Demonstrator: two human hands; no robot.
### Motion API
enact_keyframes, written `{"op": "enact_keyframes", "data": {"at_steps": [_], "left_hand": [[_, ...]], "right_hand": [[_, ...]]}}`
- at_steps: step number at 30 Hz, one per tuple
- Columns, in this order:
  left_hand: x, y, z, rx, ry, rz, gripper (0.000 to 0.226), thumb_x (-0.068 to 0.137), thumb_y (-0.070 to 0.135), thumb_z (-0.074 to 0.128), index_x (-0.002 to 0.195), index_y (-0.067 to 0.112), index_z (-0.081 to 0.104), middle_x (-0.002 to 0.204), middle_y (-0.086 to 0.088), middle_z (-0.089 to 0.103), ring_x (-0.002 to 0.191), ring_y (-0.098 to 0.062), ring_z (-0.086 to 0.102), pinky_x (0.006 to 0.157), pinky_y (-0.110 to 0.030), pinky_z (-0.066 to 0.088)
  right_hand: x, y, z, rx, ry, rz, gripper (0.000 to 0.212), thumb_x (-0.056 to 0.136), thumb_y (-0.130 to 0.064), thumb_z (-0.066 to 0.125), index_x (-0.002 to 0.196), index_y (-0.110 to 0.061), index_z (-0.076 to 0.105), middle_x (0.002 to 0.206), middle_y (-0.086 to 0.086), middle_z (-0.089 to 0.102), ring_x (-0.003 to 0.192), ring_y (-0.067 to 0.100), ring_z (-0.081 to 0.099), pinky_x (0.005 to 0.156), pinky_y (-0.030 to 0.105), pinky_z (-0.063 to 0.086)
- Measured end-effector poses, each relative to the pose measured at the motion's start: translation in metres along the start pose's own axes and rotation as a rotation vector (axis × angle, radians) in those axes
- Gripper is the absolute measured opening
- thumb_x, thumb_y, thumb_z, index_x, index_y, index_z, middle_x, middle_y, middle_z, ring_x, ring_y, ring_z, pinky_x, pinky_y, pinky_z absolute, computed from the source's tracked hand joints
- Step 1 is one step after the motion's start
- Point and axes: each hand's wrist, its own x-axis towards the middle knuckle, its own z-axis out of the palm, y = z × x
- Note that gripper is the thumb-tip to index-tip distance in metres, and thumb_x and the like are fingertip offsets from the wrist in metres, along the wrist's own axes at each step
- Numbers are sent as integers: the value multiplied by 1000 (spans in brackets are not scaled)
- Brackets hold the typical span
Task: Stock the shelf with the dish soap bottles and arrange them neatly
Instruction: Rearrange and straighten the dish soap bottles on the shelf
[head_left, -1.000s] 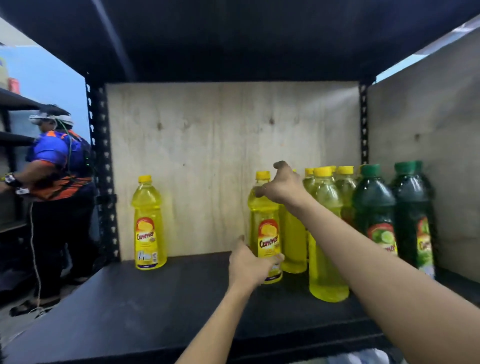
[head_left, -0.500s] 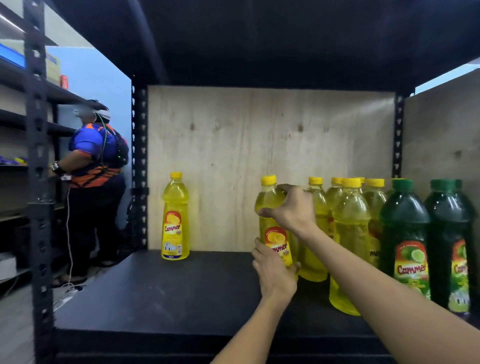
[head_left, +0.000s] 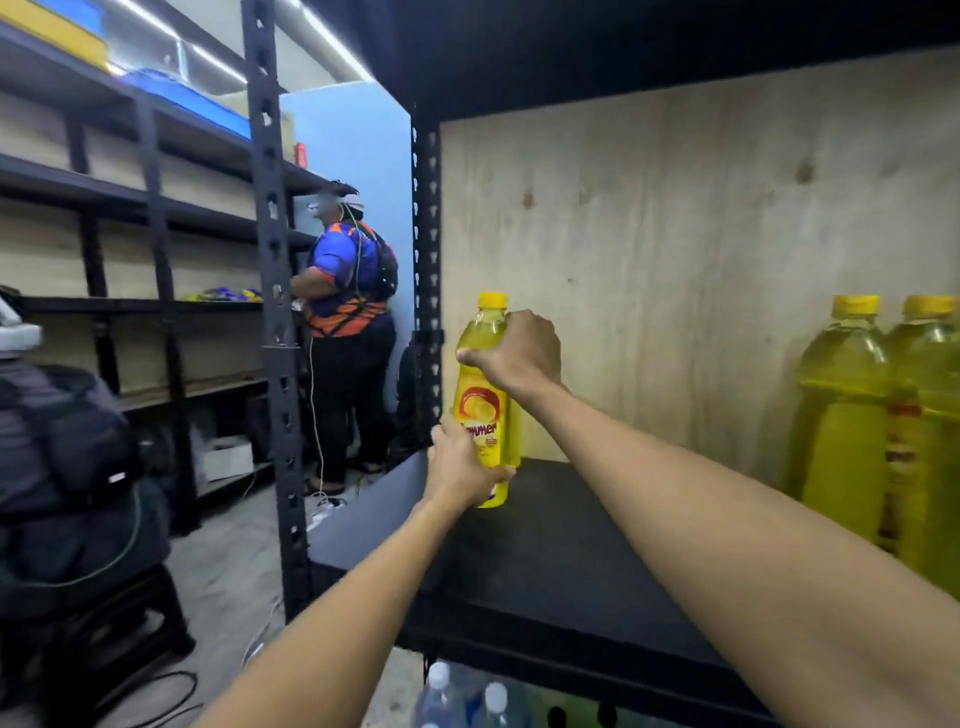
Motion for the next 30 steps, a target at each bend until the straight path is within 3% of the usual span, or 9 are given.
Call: {"op": "enact_keyframes", "data": {"at_steps": [8,13,17,19,21,23,25,27,30], "left_hand": [[24,-25,-6,-37,-69,46,116,60,38,91,150,13,22,138,-8,47,126,-26,50,105,-42,44],[22,-34,-2,-77,-40,72,111,60,34,92,147,15,27,133,-6,49,123,-25,51,98,-35,46],[9,-26,-9,-197,-41,-26,146,59,31,95,157,15,-12,154,-10,36,141,-27,39,114,-43,36],[-7,-14,-15,-217,77,-46,150,58,35,94,155,19,-19,159,-13,24,146,-29,29,117,-41,30],[-30,5,-14,-242,288,89,130,67,33,89,158,25,-4,154,-9,31,141,-25,34,111,-37,33],[-55,33,-7,-404,385,279,90,76,21,78,151,30,30,135,3,52,123,-13,51,97,-26,43],[-74,68,8,-626,226,344,55,75,16,70,123,42,59,113,12,66,102,-4,65,81,-17,52],[-89,105,31,-737,-37,305,40,70,20,68,100,46,67,102,14,73,89,-2,70,75,-19,57],[-113,157,73,-734,-401,232,40,72,23,81,106,37,67,106,13,72,95,-9,69,89,-38,57]], "right_hand": [[13,-6,27,-18,22,33,70,65,-56,84,112,-9,63,118,12,65,111,33,60,78,36,49],[4,-2,32,-10,39,-6,69,70,-56,80,119,-11,59,122,12,59,116,34,54,76,35,43],[-8,-1,12,26,-110,56,80,70,-52,83,131,-12,51,133,11,56,125,33,52,97,41,49],[-18,3,-20,83,-176,105,86,64,-47,89,134,-13,52,136,10,58,126,30,54,101,42,48],[-35,15,-67,110,-126,100,84,61,-39,93,134,-17,57,134,7,62,123,25,59,101,39,49],[-56,32,-121,105,-26,98,66,63,-34,91,124,-25,67,121,4,68,111,20,65,96,34,52],[-77,52,-174,65,94,97,48,68,-30,86,113,-28,71,110,0,70,101,18,67,91,35,54],[-94,71,-222,-45,266,72,39,72,-27,80,110,-27,71,106,-1,69,96,21,68,88,37,54],[-106,98,-277,-246,504,109,43,74,-31,77,116,-27,66,115,7,65,106,29,61,93,37,46]]}}
